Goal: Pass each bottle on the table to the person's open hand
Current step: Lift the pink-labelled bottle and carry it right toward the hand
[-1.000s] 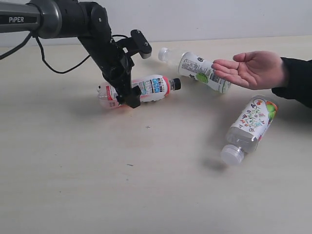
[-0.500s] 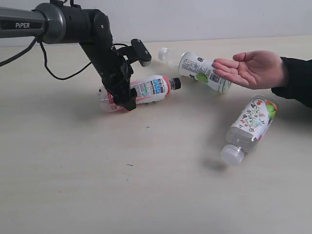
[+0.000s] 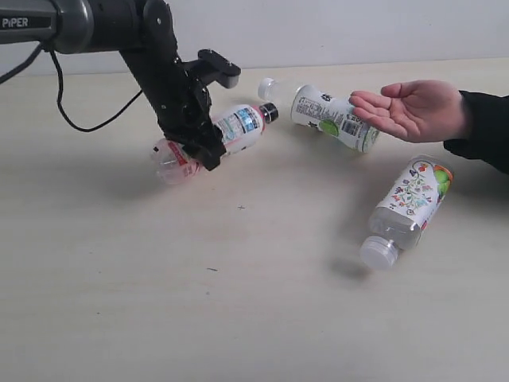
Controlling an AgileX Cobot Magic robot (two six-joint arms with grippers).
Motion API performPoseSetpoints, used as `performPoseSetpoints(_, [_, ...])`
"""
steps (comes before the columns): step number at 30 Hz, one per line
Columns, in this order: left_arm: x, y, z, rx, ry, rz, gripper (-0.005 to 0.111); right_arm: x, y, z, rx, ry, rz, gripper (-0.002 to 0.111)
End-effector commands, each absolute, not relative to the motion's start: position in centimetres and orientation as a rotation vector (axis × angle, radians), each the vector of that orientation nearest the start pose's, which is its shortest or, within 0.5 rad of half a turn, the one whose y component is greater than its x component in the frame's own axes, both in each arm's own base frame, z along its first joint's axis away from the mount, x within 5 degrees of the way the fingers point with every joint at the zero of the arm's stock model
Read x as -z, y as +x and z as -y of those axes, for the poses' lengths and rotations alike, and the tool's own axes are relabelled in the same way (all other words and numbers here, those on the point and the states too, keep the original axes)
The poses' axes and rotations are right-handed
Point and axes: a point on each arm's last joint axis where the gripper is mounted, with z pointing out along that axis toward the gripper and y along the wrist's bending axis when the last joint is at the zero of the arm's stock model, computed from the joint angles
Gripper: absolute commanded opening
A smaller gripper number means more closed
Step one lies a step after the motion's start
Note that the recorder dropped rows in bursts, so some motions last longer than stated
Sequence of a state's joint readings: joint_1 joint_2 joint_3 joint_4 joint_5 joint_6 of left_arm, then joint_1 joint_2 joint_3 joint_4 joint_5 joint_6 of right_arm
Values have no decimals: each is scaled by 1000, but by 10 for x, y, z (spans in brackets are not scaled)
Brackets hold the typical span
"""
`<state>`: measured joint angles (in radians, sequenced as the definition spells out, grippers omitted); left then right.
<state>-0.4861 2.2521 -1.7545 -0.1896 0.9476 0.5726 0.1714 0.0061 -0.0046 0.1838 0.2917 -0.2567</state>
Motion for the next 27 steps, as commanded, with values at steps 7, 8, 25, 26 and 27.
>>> performPoseSetpoints(7, [-220,377,227,445,803,-2877,0,-188,53,-14,-106,-256,-1747,0])
performPoseSetpoints(8, [-224,374,232,512,737,-2892,0,-188,53,-14,-106,-256,-1747,0])
performPoseSetpoints(25, [-287,302,333,850,555,-2623,0,-188,53,-14,-106,-256,-1747,0])
performPoseSetpoints(26, [-288,298,338,868,550,-2610,0,-188,53,-14,-106,-256,-1747,0])
performPoseSetpoints(27, [-289,294,344,893,526,-2596,0,-188,53,-14,-106,-256,-1747,0])
